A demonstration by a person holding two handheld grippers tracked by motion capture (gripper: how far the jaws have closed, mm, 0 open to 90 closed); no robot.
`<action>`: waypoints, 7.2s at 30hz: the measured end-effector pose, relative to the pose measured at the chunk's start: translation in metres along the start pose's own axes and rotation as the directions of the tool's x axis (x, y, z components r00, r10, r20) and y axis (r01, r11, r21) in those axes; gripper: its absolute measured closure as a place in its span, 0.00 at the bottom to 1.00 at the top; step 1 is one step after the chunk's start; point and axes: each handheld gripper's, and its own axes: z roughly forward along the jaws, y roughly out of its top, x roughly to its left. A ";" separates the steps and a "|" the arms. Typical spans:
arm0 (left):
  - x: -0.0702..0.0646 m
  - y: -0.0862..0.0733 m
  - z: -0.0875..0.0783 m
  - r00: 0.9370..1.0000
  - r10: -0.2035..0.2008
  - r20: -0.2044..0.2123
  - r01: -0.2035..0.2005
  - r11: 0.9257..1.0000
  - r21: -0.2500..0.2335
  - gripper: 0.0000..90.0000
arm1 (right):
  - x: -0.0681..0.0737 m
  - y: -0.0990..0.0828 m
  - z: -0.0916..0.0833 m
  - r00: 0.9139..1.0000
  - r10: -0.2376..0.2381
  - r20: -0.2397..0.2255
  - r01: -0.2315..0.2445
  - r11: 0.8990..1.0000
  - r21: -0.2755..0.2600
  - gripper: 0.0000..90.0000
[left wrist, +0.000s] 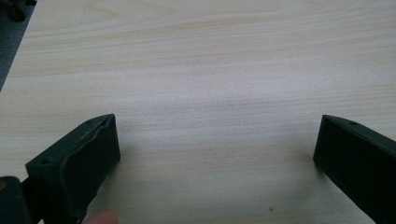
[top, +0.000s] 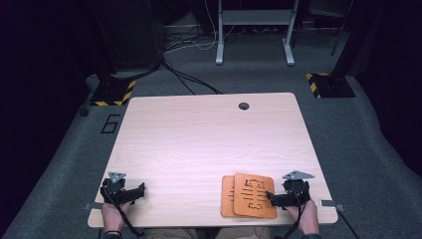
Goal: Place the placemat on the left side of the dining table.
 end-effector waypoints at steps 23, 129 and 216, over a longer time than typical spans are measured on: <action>-0.016 0.016 -0.011 0.999 0.006 0.047 -0.008 0.999 0.033 0.00 | -0.001 -0.006 0.000 1.000 0.004 -0.006 -0.004 0.999 -0.051 0.00; -0.279 0.072 -0.011 0.744 0.380 0.549 -0.443 0.896 -0.019 0.00 | -0.001 -0.007 0.000 0.999 0.027 0.018 -0.025 0.998 -0.065 0.01; -0.349 0.131 -0.024 0.602 0.082 0.794 -0.430 0.871 0.237 0.18 | -0.016 -0.015 -0.009 0.977 0.213 0.030 -0.207 0.968 -0.144 0.02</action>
